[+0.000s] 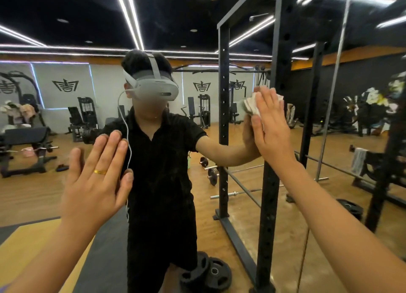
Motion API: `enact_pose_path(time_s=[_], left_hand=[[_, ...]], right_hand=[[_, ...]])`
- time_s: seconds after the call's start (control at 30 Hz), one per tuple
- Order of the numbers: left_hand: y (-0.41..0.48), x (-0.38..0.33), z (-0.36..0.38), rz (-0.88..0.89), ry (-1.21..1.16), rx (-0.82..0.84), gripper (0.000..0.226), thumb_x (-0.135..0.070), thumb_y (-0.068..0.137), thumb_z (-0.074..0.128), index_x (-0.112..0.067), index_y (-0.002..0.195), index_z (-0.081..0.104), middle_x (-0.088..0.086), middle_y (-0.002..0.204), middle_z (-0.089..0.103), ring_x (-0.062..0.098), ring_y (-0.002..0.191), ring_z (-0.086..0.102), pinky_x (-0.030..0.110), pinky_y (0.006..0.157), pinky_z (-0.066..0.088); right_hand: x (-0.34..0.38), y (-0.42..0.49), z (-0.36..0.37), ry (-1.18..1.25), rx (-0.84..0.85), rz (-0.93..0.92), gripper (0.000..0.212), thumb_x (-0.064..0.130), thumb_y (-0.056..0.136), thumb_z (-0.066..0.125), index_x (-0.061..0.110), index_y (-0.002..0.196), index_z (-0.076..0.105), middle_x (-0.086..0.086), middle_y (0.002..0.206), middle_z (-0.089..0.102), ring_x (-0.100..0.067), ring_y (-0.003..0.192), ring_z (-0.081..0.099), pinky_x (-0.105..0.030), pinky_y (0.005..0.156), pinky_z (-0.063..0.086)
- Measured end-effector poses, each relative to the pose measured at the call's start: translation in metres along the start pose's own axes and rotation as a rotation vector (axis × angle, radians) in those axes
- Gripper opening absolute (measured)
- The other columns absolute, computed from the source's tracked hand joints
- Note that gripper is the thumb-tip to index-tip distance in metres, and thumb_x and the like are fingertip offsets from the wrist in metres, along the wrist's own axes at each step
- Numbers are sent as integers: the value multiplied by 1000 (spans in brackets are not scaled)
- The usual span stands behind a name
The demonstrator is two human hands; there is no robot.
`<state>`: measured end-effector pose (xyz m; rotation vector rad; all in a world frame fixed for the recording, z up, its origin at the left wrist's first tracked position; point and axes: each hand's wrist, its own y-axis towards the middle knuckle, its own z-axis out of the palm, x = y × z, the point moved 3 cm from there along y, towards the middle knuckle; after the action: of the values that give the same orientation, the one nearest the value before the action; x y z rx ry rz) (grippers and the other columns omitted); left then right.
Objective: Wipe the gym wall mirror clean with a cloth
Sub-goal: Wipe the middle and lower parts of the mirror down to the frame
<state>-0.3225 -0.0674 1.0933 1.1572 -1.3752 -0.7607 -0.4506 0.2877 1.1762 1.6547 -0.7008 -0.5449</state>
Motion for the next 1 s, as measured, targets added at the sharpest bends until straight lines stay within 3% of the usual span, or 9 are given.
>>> enact_pose_path(time_s=[0.07, 0.2, 0.3, 0.43, 0.53, 0.67, 0.73, 0.87, 1.0], left_hand=[[1, 0, 0, -1, 11, 13, 63, -34, 106, 42, -7, 161, 30, 12, 169, 26, 30, 157, 25, 58, 124, 18], [-4, -1, -1, -5, 25, 21, 63, -35, 106, 41, -9, 162, 29, 10, 170, 25, 30, 156, 27, 56, 126, 15], [-7, 0, -1, -3, 28, 24, 63, -35, 106, 42, -9, 162, 31, 10, 170, 26, 30, 155, 28, 57, 125, 18], [-5, 3, 0, -1, 31, 2, 63, -35, 105, 44, -8, 161, 33, 10, 169, 26, 30, 156, 28, 59, 124, 21], [-4, 2, 1, 3, 26, 0, 62, -35, 105, 43, -8, 161, 33, 10, 169, 26, 30, 156, 28, 58, 124, 20], [-4, 3, 1, 1, 30, 9, 62, -35, 106, 41, -8, 161, 31, 10, 170, 25, 31, 155, 28, 60, 123, 22], [-5, 2, 1, 1, 32, 11, 62, -35, 106, 41, -8, 161, 31, 10, 170, 25, 31, 156, 27, 61, 123, 23], [-6, 0, 1, -2, 36, 1, 62, -35, 106, 43, -7, 160, 33, 11, 169, 27, 30, 156, 27, 61, 122, 24], [-4, 1, 1, 7, 34, -8, 61, -35, 106, 43, -7, 160, 34, 11, 168, 29, 31, 155, 29, 61, 123, 24]], right_hand=[[11, -8, 6, 108, -112, 92, 48, 8, 108, 37, -16, 149, 35, -33, 159, 31, -23, 154, 8, -22, 127, -4], [28, -50, 33, 46, -92, 184, 52, 27, 114, 25, -1, 159, 29, -16, 169, 21, -23, 159, 5, -45, 130, 4], [28, -43, 34, 16, -37, 115, 55, 30, 114, 22, -1, 158, 28, -20, 167, 23, -25, 159, 7, -49, 129, 7], [34, 51, 16, 96, -102, 142, 52, 24, 112, 28, 1, 159, 27, -14, 169, 18, -31, 157, 7, -36, 129, 0], [33, 96, 12, 104, -146, 172, 57, 37, 112, 26, 8, 161, 26, -14, 171, 18, -31, 159, 7, -39, 130, 5], [50, 21, 29, 105, -87, 200, 53, 31, 113, 26, 12, 163, 20, -4, 172, 10, -15, 159, -2, -51, 129, 16], [62, -29, 39, 68, -2, 142, 55, 33, 113, 22, 10, 163, 19, 1, 172, 7, -15, 160, -3, -52, 129, 14], [60, 10, 30, 78, -7, 133, 52, 25, 113, 27, 8, 162, 23, -5, 172, 13, -16, 159, -1, -40, 130, 4], [61, 93, 12, 112, -130, 192, 55, 23, 109, 34, -4, 157, 30, -22, 165, 27, -36, 155, 21, -53, 127, 17]])
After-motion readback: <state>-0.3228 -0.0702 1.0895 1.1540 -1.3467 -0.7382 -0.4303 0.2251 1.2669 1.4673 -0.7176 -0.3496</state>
